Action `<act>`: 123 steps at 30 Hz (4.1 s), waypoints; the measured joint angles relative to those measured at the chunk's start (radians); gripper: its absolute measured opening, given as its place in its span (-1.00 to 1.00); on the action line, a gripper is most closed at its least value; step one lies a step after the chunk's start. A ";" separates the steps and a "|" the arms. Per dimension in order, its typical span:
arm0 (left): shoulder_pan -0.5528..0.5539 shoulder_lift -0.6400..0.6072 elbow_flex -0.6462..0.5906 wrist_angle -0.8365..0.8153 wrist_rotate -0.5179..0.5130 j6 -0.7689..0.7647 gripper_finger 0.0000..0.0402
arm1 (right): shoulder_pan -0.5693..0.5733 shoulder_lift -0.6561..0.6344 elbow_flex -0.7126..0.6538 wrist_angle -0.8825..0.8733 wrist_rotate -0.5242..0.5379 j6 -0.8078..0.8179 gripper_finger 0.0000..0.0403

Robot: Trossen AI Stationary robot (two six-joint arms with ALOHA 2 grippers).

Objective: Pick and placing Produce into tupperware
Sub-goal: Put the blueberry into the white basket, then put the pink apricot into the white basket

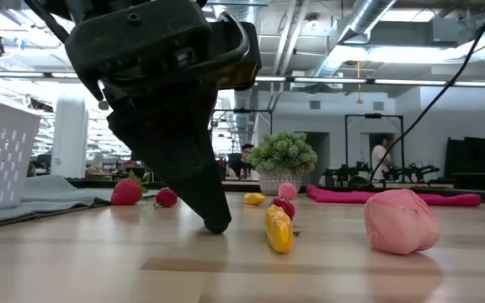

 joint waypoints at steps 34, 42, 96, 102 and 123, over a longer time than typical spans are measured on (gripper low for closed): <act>-0.102 -0.410 -0.004 -0.656 -0.071 -0.271 -0.74 | -0.007 0.005 0.000 0.012 0.003 -0.001 -0.55; -0.254 -0.423 -0.004 -0.886 -0.057 -0.544 -0.74 | -0.024 0.048 0.000 0.018 0.001 -0.002 -0.55; -0.377 -0.421 -0.062 -0.279 -0.759 -0.251 0.03 | -0.536 0.133 0.080 0.735 -0.776 -0.886 0.30; -0.378 -0.421 -0.062 -0.279 -0.743 -0.251 0.03 | -0.543 0.234 0.079 0.757 -0.816 -0.897 0.27; -0.380 -0.420 -0.062 -0.278 -0.705 -0.193 0.03 | -0.557 0.252 0.108 0.812 -0.772 -0.987 -0.56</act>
